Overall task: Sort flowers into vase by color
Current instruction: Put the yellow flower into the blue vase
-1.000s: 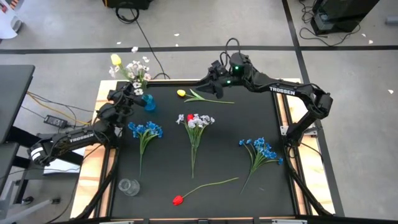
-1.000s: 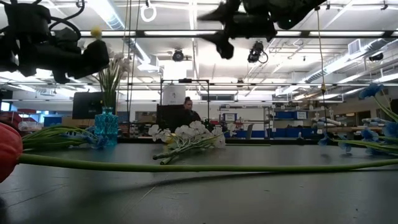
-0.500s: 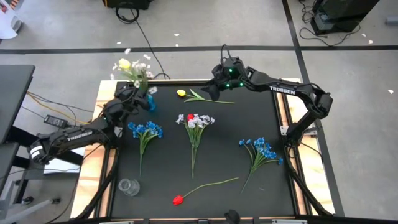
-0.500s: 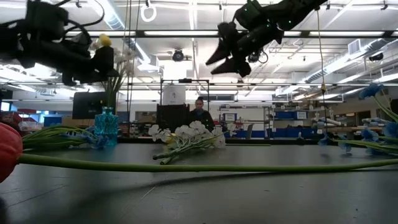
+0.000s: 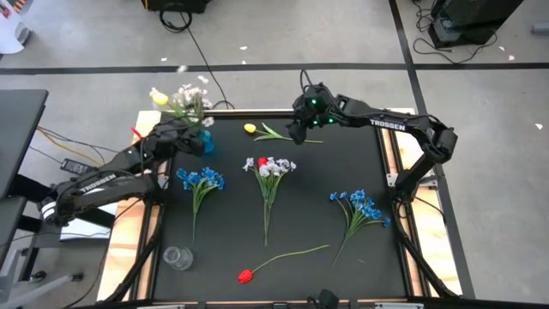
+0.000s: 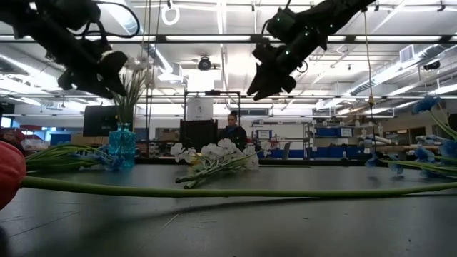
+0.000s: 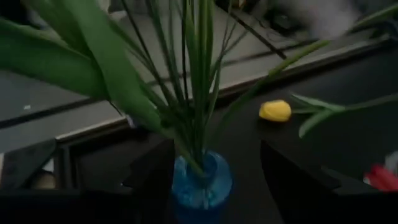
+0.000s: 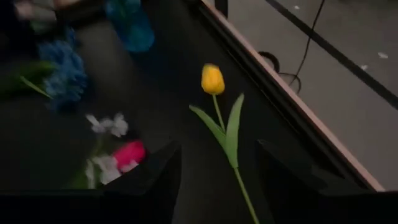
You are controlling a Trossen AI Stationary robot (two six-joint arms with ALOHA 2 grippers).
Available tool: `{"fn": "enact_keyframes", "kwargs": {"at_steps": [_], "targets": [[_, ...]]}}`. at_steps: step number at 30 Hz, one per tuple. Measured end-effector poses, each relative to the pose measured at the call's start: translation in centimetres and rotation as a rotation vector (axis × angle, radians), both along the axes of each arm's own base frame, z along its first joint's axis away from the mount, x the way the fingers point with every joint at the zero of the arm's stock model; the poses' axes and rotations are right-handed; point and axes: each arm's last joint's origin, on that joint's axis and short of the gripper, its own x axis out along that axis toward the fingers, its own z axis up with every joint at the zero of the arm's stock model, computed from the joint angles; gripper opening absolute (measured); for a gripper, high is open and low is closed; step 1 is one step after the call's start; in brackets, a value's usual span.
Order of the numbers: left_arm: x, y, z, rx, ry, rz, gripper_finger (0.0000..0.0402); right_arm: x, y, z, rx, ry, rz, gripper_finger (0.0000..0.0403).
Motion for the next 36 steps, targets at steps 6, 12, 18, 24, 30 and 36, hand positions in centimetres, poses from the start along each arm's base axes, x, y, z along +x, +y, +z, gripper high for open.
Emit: {"fn": "enact_keyframes", "kwargs": {"at_steps": [6,12,18,24,30,36], "targets": [[-1.2,-0.9,2.0,-0.108,0.093,-0.032,0.0250,1.7,0.5,-4.9,0.067,0.192,0.040,0.0211],[-2.2,-1.8,4.1,-0.218,0.047,-0.011,0.0249,4.3,-0.8,-7.0,0.074,0.242,0.055,0.0211],[-2.7,-2.4,5.3,-0.307,-0.014,-0.033,0.0249,6.2,-3.4,-8.6,0.084,0.322,0.071,0.0211],[-2.7,-2.5,5.9,-0.315,-0.049,-0.045,0.0249,6.7,-5.7,-10.9,0.151,0.440,0.069,0.0200],[-2.7,-2.5,5.8,-0.327,-0.062,-0.037,0.0249,6.6,-6.5,-12.4,0.216,0.513,0.102,0.0172],[-2.7,-2.5,5.8,-0.327,-0.063,-0.037,0.0249,6.5,-6.6,-12.5,0.183,0.539,0.105,0.0119]]}}
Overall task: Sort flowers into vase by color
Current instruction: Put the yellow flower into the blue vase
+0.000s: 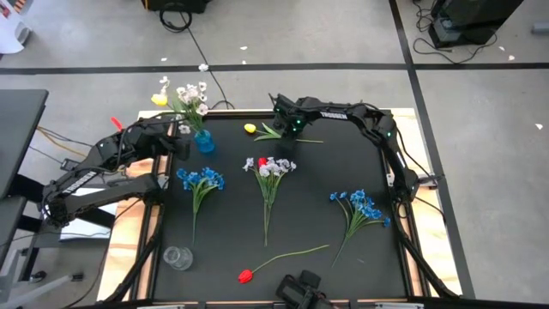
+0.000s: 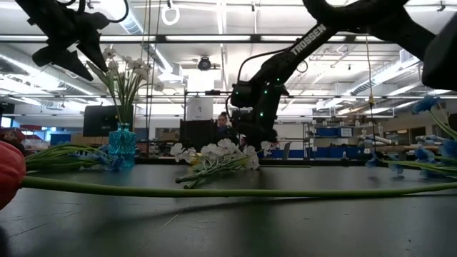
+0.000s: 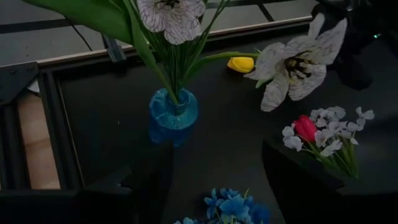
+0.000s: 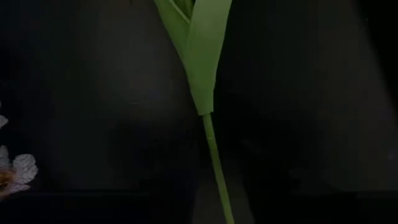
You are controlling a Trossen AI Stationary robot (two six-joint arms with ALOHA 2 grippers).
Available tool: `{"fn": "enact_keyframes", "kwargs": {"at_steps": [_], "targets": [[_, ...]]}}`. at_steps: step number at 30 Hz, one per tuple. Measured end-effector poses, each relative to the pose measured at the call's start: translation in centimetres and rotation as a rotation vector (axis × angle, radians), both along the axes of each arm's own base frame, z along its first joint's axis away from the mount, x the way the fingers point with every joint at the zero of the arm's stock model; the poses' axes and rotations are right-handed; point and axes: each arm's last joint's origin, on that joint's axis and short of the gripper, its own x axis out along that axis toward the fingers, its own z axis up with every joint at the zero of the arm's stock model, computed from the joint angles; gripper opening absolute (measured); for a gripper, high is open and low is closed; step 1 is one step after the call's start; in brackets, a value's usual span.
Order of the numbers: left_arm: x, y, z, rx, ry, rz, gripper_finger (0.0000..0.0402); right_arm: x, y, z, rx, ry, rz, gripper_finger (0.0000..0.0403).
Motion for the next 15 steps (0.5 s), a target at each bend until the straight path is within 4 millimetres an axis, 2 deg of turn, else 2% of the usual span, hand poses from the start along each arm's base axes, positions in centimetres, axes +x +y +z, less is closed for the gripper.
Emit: {"fn": "enact_keyframes", "kwargs": {"at_steps": [6,11,15], "targets": [[0.0,0.0,0.0,-0.038,-0.049,0.052,0.0249,-0.1,-0.1,0.0,0.001,0.002,-0.003,0.0016],[0.1,-0.1,0.0,-0.098,-0.100,0.049,0.0249,-0.1,-0.1,0.0,0.013,-0.003,-0.047,0.0009],[0.3,-0.3,0.0,-0.161,-0.140,-0.006,0.0243,-0.3,0.2,1.1,0.073,-0.047,-0.080,0.0006]]}}
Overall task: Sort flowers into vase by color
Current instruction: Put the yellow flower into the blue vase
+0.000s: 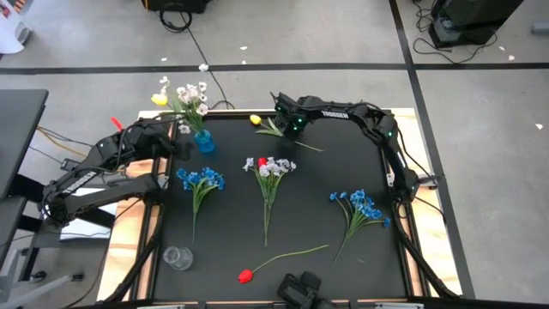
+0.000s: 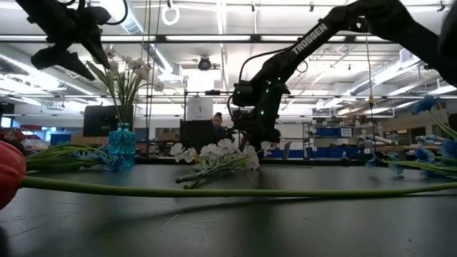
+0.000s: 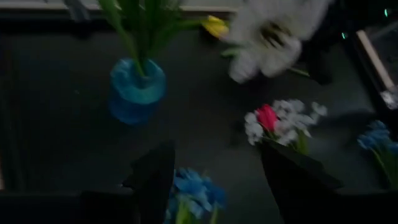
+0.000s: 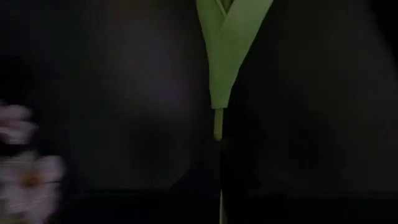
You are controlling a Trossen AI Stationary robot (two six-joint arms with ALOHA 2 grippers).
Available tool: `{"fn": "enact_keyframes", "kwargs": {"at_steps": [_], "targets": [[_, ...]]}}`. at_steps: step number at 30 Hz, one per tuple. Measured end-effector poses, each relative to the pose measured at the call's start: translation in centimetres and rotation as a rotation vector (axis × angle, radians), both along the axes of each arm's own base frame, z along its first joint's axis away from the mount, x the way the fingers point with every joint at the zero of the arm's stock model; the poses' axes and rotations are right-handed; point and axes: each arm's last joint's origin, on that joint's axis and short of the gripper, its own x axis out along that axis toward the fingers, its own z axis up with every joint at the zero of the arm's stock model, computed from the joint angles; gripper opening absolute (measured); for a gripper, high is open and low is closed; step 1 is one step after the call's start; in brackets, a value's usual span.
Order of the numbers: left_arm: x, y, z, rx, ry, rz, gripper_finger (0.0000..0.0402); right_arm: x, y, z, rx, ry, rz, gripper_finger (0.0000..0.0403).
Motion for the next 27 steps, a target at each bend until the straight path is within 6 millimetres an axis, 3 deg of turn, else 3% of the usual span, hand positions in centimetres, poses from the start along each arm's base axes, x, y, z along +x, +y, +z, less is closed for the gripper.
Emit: {"fn": "enact_keyframes", "kwargs": {"at_steps": [8,16,21,27], "targets": [[0.2,-0.1,0.6,-0.006,-0.100,-0.030,0.0217,-0.1,1.0,7.0,-0.061,-0.233,-0.017,0.0003],[1.2,-0.5,2.8,0.112,-0.337,-0.150,0.0206,-0.1,2.5,13.8,-0.091,-0.561,0.022,0.0002],[2.1,-0.9,4.4,0.201,-0.480,-0.240,0.0205,0.5,4.7,18.1,-0.141,-0.814,0.151,0.0002],[3.2,-1.1,6.4,0.396,-0.606,-0.329,0.0205,1.6,7.5,21.9,-0.169,-1.079,0.264,0.0002]]}}
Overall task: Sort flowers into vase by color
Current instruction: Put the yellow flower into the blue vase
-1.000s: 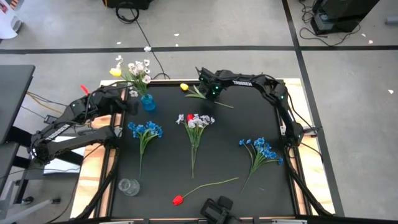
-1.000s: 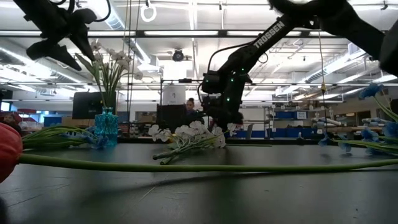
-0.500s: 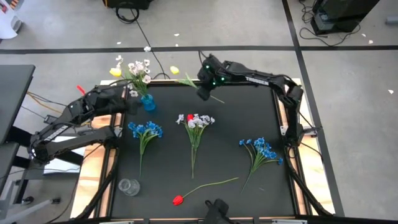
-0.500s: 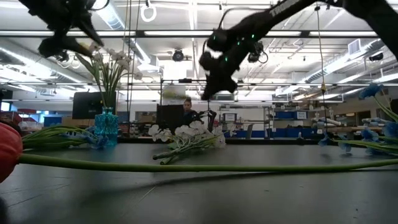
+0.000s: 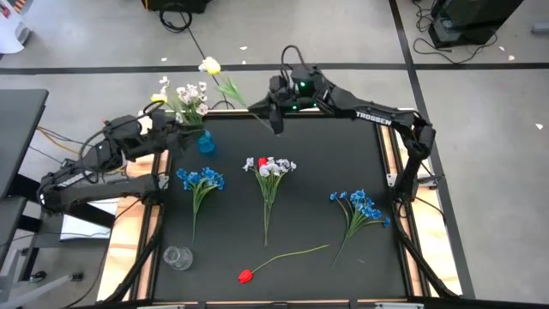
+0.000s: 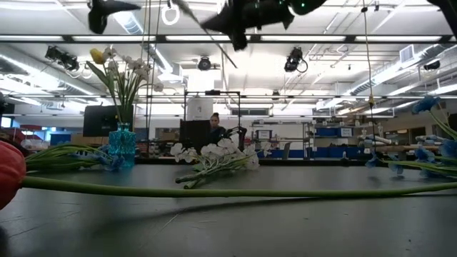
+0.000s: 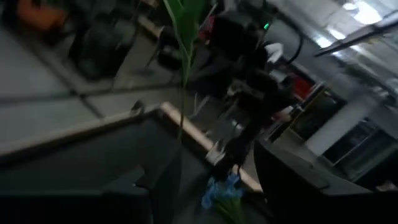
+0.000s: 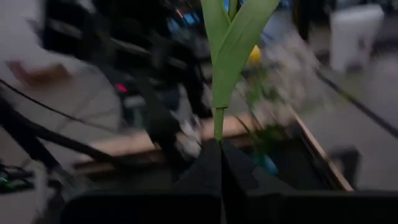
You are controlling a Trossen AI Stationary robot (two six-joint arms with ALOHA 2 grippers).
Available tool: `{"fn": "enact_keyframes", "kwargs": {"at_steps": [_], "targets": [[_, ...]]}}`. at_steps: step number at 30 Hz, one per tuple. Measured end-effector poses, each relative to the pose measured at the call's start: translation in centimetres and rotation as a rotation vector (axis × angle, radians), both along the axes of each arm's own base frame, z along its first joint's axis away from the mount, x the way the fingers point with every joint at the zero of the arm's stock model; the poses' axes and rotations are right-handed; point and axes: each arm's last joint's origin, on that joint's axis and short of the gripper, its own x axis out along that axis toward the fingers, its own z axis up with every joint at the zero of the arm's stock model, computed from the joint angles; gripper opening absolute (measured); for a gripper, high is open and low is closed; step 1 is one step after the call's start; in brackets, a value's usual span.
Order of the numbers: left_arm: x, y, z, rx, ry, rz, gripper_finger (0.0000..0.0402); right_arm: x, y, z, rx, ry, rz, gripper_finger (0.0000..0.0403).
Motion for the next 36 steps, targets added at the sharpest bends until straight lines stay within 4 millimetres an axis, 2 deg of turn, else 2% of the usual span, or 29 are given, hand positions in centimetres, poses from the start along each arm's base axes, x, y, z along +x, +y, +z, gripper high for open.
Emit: {"fn": "enact_keyframes", "kwargs": {"at_steps": [9,13,19,27,36], "targets": [[4.8,0.6,0.3,0.325,0.042,-0.054,0.0206,1.4,3.6,1.0,-0.044,-0.096,0.116,0.0002],[6.2,1.0,0.2,0.376,0.041,-0.037,0.0206,1.7,4.4,1.0,-0.045,-0.102,0.138,0.0002],[6.4,1.0,1.1,0.435,-0.043,-0.005,0.0206,2.0,5.4,1.0,-0.045,-0.103,0.159,0.0002],[6.5,1.1,1.2,0.434,-0.062,-0.002,0.0204,2.1,5.9,1.0,-0.051,-0.105,0.163,0.0002],[6.7,1.1,1.3,0.413,-0.084,-0.025,0.0147,2.1,5.8,1.0,-0.056,-0.104,0.162,0.0002]]}}
